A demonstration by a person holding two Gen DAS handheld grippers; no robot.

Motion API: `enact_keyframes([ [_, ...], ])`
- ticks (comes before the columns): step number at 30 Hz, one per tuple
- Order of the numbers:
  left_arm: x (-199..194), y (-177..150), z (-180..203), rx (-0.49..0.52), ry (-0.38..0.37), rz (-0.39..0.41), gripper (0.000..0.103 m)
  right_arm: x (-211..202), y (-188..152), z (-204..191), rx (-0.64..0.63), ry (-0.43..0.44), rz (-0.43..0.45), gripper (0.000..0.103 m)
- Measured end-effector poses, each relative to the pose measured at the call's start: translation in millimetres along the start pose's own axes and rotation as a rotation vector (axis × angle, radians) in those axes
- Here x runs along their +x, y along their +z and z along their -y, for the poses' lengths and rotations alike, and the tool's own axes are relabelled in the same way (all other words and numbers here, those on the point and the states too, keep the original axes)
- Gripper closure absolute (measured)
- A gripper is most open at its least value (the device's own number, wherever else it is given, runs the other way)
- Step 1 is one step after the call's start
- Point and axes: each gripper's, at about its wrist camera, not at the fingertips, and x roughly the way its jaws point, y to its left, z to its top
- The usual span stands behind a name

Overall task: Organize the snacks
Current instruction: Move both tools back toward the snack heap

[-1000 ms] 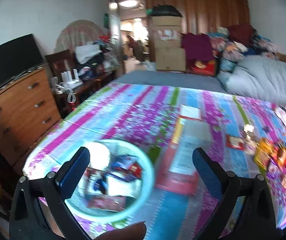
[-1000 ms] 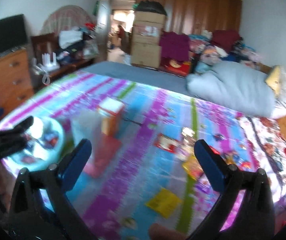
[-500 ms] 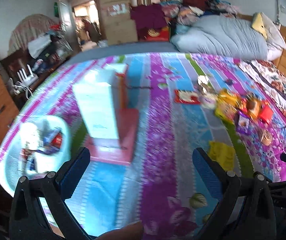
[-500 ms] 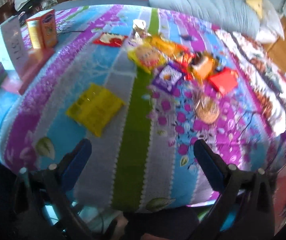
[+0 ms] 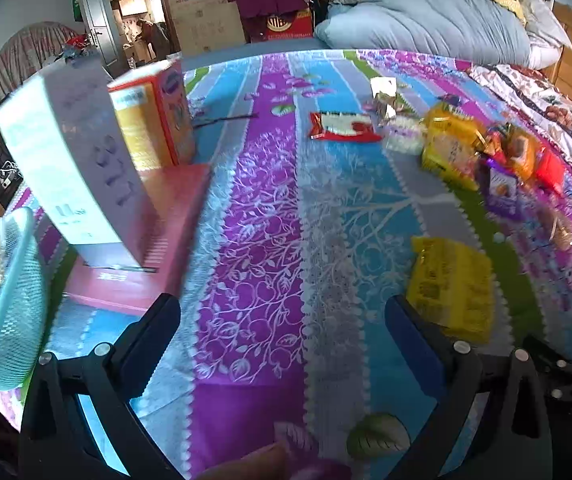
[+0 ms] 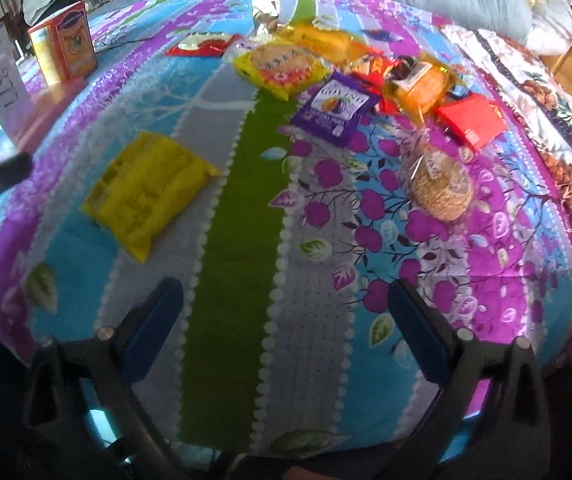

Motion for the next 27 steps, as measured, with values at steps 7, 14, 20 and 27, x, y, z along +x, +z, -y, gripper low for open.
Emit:
enact_keyframes([
  [7,35.6,-4.0,-1.5,-0.049,-0.018,-0.05,0.001,18.2,2.1,3.6,-0.021,0.003,-0.009,0.0],
  [14,59.8,-12.3,-2.5,-0.083,-0.021,-0.089,0.0,28.9,3.9,10.7,0.011,0.043,-0.045,0.0],
  [20,62.1,-12.4,-4.1,-0.09,-0.033,-0.084,0.0,28.7,4.5,11.6,-0.013,0.058,-0.068,0.0],
  [27,65.5,-10.3,-6.0,-0.089,-0.044,-0.073,0.0,28.4,0.3,13.3,-0.011,0.065,-0.054,0.0],
])
